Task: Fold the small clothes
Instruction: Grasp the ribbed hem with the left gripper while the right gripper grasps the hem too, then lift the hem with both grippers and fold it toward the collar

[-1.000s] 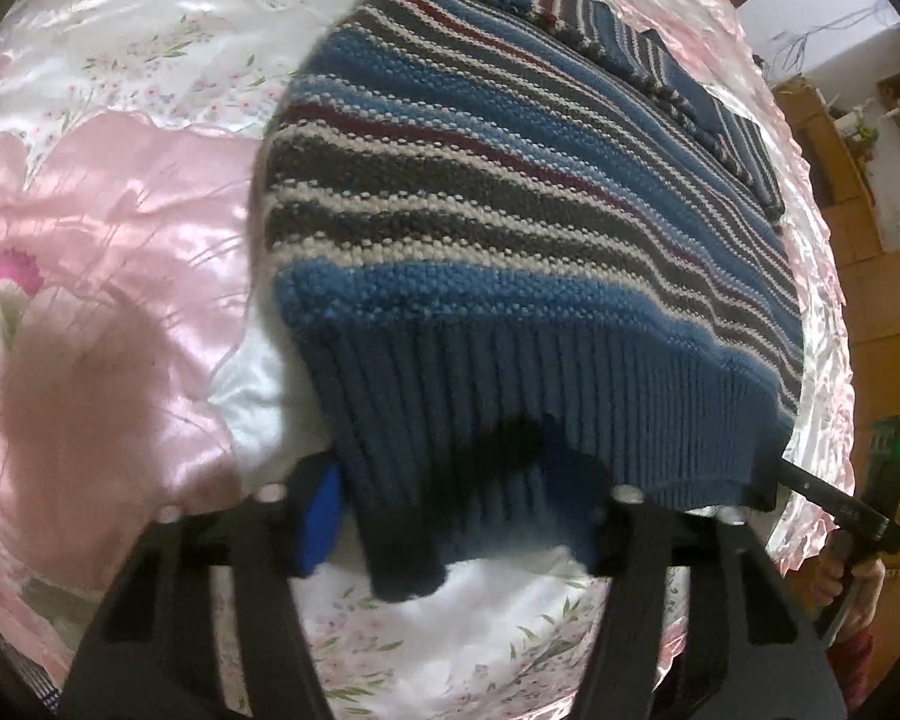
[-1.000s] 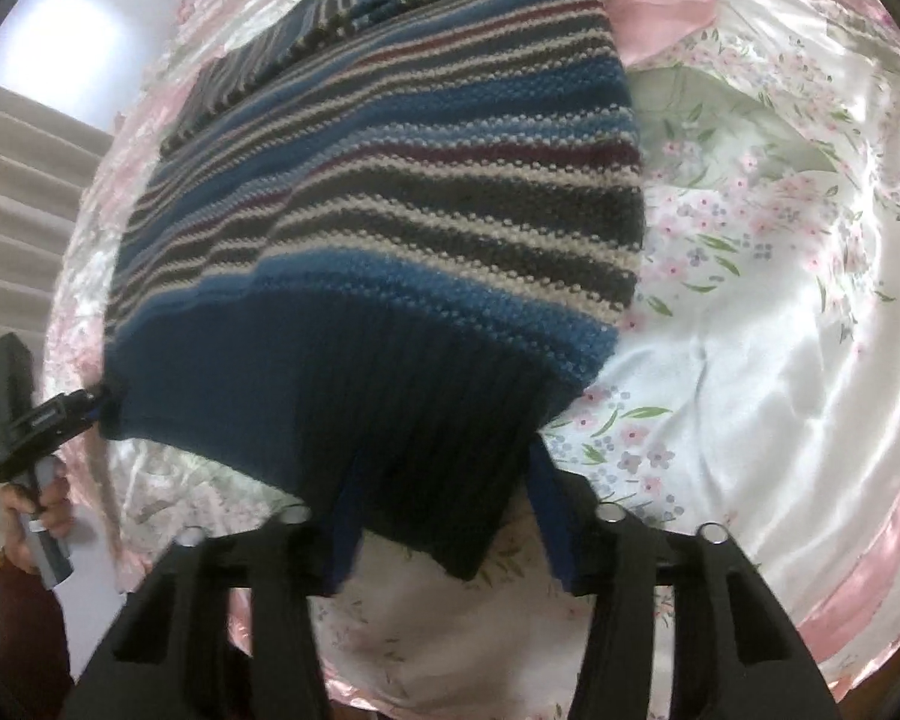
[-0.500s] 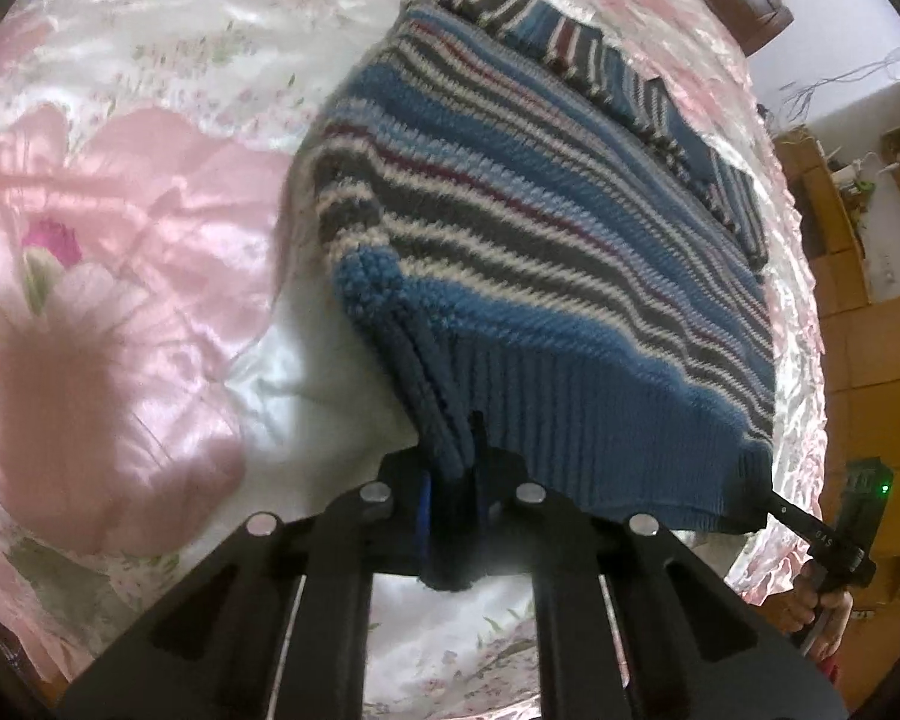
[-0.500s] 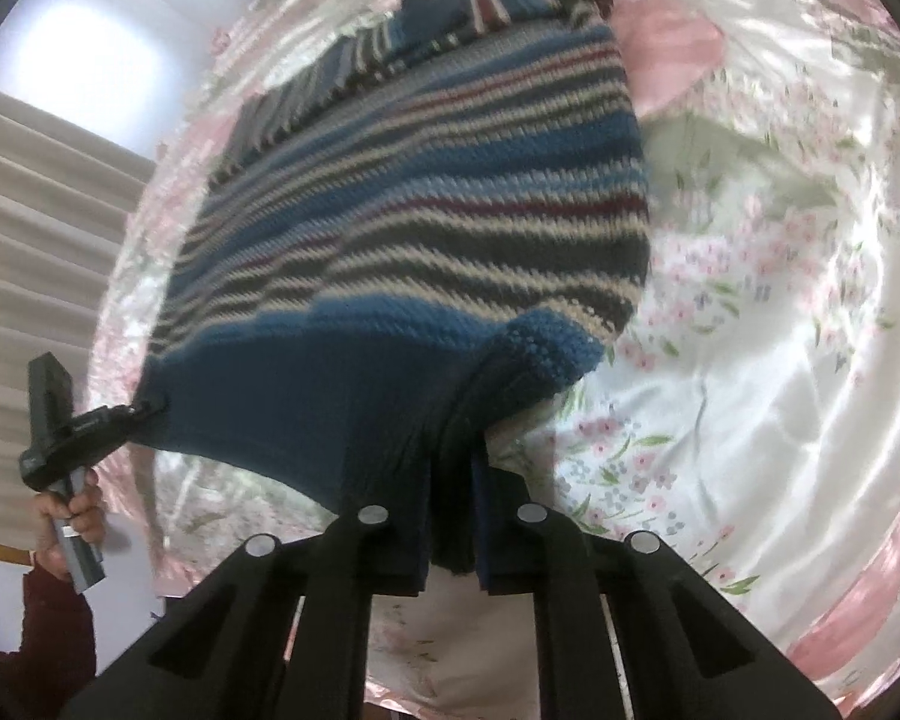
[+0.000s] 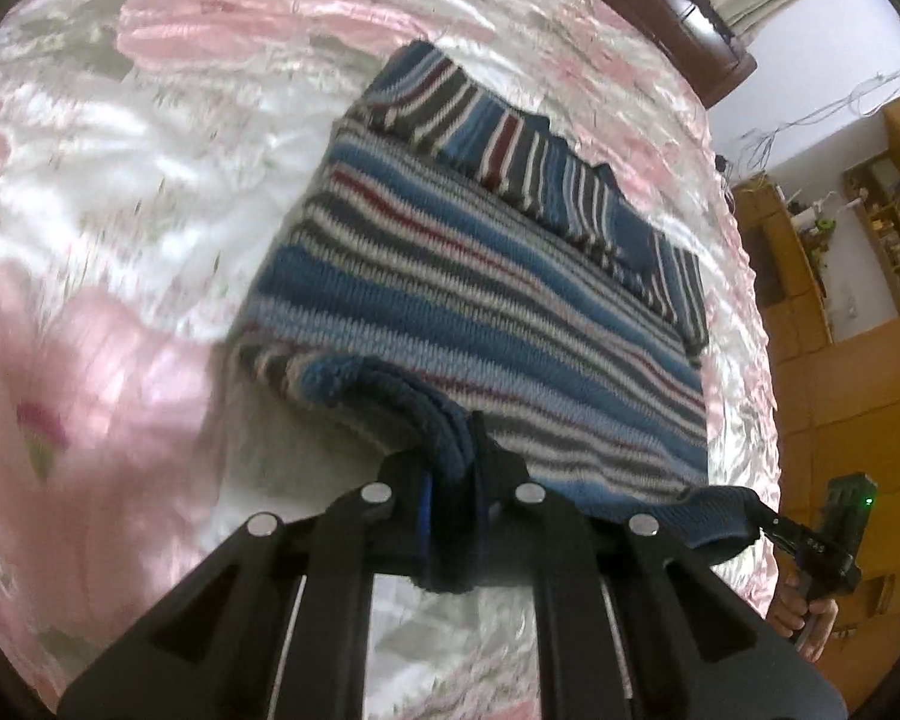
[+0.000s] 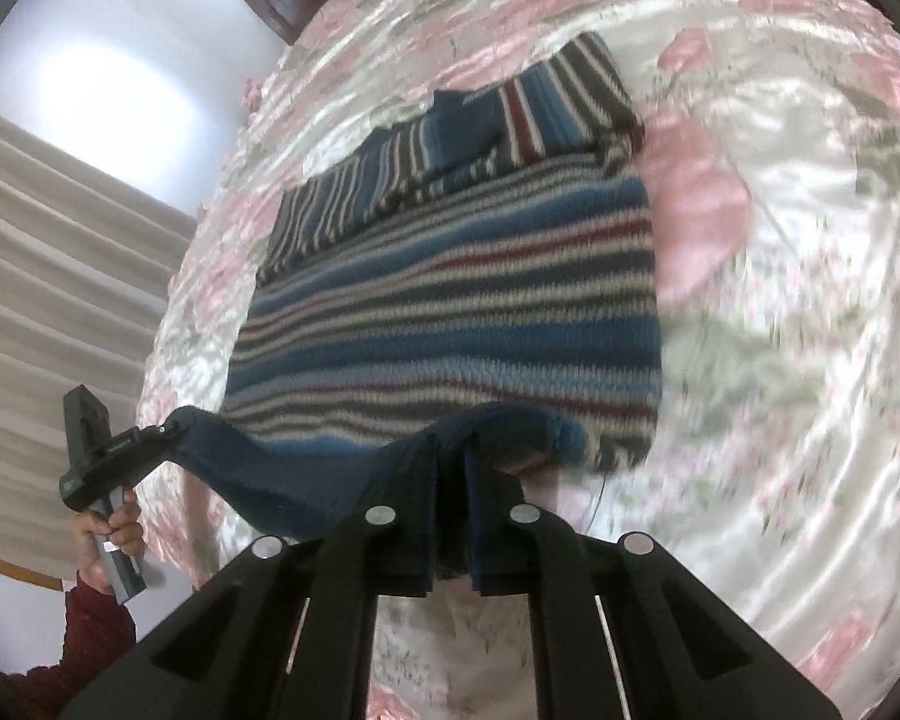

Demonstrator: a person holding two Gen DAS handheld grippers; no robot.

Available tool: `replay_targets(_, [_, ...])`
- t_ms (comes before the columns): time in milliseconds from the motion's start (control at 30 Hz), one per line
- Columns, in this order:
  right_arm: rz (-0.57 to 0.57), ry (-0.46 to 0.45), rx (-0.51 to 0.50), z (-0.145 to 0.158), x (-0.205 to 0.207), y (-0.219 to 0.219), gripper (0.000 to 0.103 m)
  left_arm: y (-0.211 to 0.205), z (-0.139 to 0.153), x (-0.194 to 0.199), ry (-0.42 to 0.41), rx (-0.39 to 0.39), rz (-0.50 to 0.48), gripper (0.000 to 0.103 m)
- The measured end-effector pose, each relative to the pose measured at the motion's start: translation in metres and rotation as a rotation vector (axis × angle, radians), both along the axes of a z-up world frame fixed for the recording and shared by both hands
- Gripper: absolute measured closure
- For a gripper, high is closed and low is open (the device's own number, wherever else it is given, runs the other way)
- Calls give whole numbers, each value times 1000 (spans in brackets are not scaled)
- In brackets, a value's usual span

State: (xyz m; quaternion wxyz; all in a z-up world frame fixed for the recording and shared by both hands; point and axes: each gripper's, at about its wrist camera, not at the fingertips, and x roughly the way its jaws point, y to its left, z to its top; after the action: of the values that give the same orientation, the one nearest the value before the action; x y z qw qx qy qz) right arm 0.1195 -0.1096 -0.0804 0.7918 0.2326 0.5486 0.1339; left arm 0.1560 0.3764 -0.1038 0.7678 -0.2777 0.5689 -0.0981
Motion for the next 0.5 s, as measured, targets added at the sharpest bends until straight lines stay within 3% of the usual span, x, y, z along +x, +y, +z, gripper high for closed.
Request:
replay_targets(200, [-15,7,0,-2,46,-8,96,-3,-8,41,-14,-6,25,95])
replay_targets(500, [-50,78,35,-43,103,-22,96,-10,-46,95,8,10,47,95])
